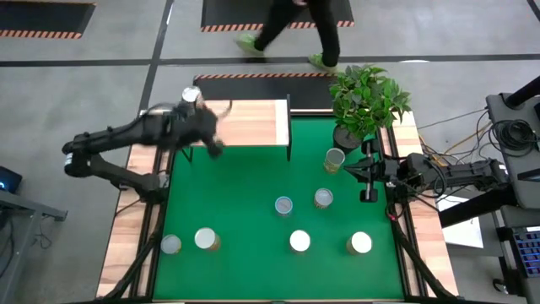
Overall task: Pick and place cans onto a shelf
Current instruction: Put the center orange can on the shelf aligned with the other orange can
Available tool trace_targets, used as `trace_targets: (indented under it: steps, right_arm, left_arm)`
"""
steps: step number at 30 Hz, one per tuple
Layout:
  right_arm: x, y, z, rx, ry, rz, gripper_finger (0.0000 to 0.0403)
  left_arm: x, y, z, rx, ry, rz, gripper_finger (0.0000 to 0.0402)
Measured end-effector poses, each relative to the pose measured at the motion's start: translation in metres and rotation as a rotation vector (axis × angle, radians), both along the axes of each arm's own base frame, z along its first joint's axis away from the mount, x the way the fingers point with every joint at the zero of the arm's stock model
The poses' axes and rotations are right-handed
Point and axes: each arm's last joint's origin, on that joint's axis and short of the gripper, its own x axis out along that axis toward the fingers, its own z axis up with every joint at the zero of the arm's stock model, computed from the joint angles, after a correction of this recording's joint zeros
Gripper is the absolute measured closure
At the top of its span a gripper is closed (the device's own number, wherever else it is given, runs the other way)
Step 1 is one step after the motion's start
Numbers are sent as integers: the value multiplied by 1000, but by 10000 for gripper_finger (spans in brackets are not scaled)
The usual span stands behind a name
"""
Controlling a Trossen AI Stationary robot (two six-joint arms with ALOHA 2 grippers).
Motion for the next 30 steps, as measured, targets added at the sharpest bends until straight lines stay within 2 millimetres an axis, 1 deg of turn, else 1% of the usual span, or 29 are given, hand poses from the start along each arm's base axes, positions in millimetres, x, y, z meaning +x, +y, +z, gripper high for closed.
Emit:
trace_targets:
  steps: [2,5,8,10,13,16,19,22,25,30]
  right_arm:
    - [0,0,7,24,-20,12,394]
    - [4,3,11,38,-8,69,394]
    - [12,9,15,33,26,121,394]
    - [17,15,19,26,34,157,394]
    - [26,26,28,5,48,208,394]
    - [37,39,36,-17,68,251,394]
    - [48,52,44,-20,127,225,394]
    - [61,65,45,-28,275,185,394]
    - [72,77,59,15,370,154,394]
    - [88,90,65,99,665,108,394]
  left_arm:
    - [2,-35,2,10,-96,-116,402]
    - [1,-88,0,83,-224,-265,402]
    - [-11,-139,-8,191,-335,-363,402]
    - [-22,-165,-15,257,-397,-391,402]
    - [-41,-193,-23,301,-447,-456,402]
    - [-55,-211,-28,321,-491,-498,402]
    - [-62,-219,-29,353,-516,-498,402]
    - [-63,-223,-30,373,-518,-497,402]
    - [-62,-224,-32,380,-514,-496,402]
    - [-60,-227,-35,400,-502,-495,402]
